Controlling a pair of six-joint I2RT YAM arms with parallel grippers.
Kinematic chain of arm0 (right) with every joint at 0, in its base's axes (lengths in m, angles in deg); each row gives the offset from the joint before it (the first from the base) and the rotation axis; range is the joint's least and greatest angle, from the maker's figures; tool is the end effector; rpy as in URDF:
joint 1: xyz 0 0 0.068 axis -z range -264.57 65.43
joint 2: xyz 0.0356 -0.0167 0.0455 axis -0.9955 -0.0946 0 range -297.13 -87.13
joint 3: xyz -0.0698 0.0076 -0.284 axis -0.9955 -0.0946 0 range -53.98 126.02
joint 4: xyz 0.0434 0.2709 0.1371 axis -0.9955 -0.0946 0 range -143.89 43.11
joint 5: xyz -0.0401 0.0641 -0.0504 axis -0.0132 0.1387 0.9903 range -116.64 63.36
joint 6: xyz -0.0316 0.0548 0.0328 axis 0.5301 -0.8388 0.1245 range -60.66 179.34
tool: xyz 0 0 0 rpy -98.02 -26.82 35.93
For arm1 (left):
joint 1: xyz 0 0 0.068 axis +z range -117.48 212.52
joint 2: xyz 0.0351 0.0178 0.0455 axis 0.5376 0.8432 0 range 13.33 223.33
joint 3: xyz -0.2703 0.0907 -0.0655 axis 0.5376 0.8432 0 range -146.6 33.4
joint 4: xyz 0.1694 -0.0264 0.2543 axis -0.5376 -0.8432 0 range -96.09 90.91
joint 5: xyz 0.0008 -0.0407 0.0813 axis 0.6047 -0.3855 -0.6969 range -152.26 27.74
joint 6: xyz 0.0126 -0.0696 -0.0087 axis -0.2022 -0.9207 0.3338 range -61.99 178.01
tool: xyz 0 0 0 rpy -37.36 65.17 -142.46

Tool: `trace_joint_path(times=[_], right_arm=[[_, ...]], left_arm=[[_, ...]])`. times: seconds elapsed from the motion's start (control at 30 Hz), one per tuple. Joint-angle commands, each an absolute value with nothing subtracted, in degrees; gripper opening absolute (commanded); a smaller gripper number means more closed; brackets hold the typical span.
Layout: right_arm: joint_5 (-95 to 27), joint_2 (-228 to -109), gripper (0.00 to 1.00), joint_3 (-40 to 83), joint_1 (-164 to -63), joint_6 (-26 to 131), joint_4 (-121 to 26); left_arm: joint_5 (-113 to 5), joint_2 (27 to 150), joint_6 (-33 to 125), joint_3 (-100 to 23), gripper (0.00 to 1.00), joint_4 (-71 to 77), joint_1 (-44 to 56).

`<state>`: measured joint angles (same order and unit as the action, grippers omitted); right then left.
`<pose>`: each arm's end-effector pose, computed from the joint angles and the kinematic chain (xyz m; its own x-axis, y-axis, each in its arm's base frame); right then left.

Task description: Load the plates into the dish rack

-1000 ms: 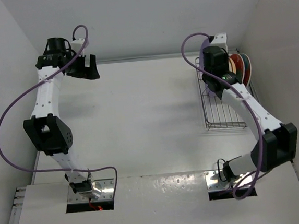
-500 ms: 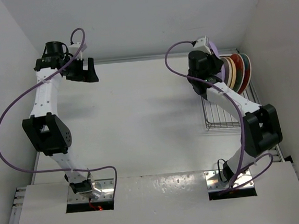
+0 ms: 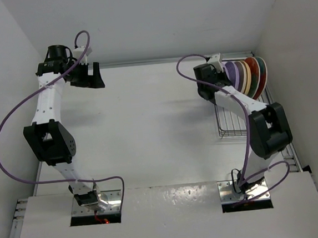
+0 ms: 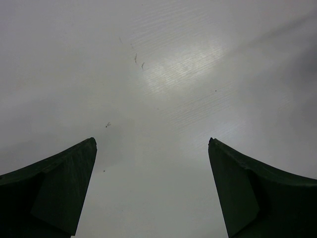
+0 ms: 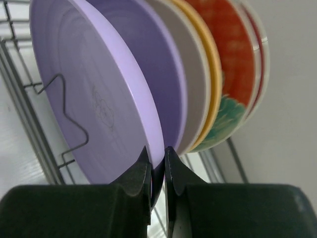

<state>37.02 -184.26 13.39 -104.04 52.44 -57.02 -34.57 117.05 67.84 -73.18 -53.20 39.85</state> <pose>0.4096 0.0892 0.2383 -0.5400 -0.1343 -0.8309 0.5695 0.6686 -0.4782 0.4555 0.0310 0.3660 -0.7322 0.0583 -0.6785 0.3050 0.9189 -0.2502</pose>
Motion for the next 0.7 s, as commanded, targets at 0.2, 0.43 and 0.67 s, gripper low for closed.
trace_joint_path(times=[0.2, 0.43, 0.67], right_arm=[[29.3, -183.2, 0.51, 21.2, -102.7, 41.1, -71.1], [23.6, -172.9, 0.75, 23.3, -102.3, 43.6, -72.4], [-1.8, -153.9, 1.00, 15.4, -95.1, 41.1, -71.8]], left_arm=[[-32.6, 114.0, 68.1, -72.6, 1.00, -52.4, 40.6], [-32.6, 113.5, 68.1, -72.6, 1.00, -52.4, 40.6], [-34.7, 112.3, 68.6, -72.1, 1.00, -52.4, 41.1]])
